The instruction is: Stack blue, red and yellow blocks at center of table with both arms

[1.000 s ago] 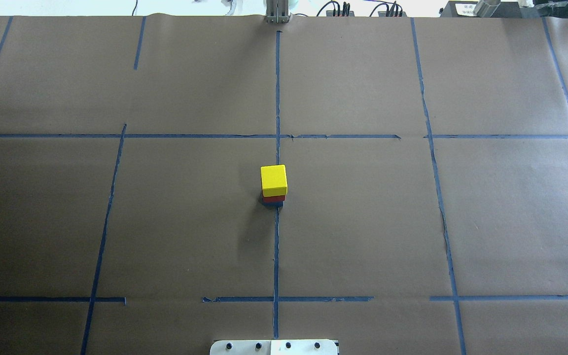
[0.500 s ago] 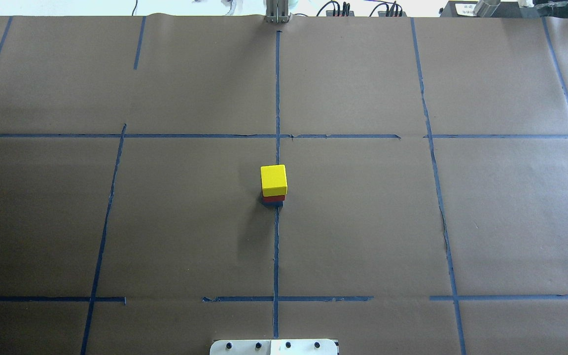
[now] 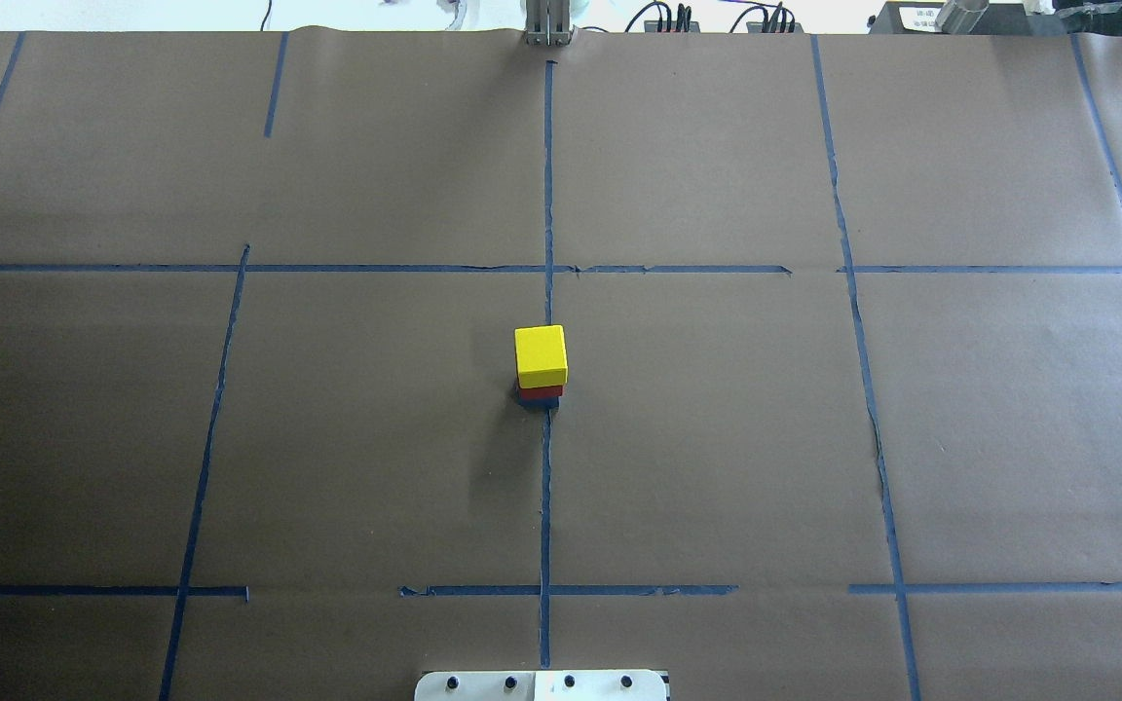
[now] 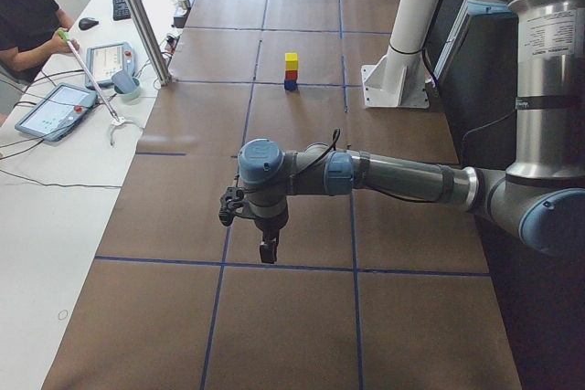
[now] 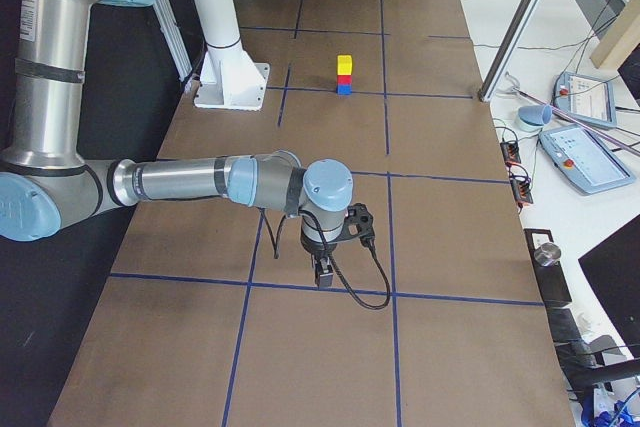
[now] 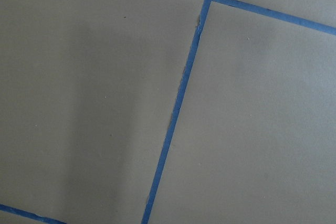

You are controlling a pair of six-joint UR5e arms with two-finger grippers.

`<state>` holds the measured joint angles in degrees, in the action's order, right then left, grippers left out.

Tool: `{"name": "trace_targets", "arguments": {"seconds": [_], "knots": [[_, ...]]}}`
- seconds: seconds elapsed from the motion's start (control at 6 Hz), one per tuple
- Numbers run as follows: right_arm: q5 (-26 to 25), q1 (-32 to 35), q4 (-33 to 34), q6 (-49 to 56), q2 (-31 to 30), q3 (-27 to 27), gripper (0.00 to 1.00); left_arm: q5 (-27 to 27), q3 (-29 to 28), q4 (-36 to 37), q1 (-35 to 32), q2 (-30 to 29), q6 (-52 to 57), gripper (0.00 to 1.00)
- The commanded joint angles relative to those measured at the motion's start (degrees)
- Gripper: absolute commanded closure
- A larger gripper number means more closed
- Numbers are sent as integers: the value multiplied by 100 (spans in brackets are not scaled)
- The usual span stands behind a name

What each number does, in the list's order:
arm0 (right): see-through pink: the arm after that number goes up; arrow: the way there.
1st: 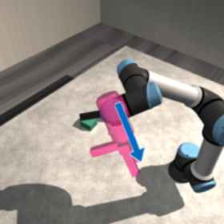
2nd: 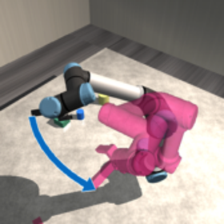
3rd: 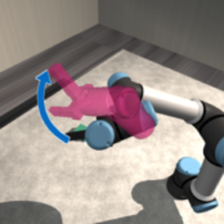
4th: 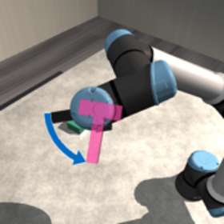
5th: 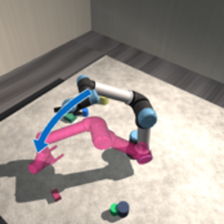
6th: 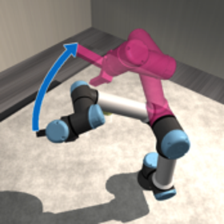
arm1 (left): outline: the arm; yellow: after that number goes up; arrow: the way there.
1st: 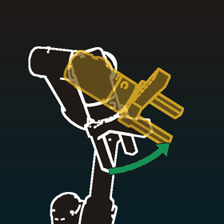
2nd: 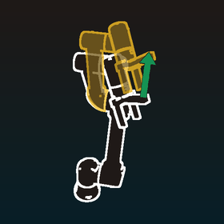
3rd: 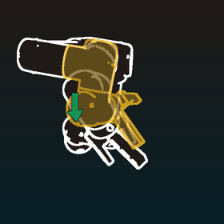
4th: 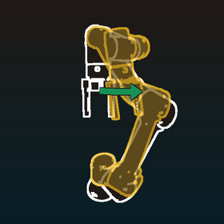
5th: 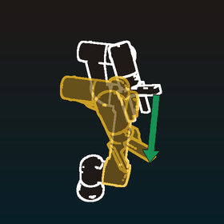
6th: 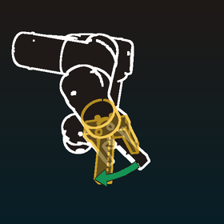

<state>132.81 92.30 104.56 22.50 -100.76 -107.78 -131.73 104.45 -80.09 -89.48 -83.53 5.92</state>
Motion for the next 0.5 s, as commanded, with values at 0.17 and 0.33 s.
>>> {"name": "trace_targets", "arguments": {"seconds": [0.17, 0.33], "knots": [[16, -2, -6, 17, 13, 20, 0, -169, 101, -94, 1, 196, 15, 0], [25, -2, -14, -17, 21, -6, 0, -169, 84, -104, 1, 197, 41, 0]]}}
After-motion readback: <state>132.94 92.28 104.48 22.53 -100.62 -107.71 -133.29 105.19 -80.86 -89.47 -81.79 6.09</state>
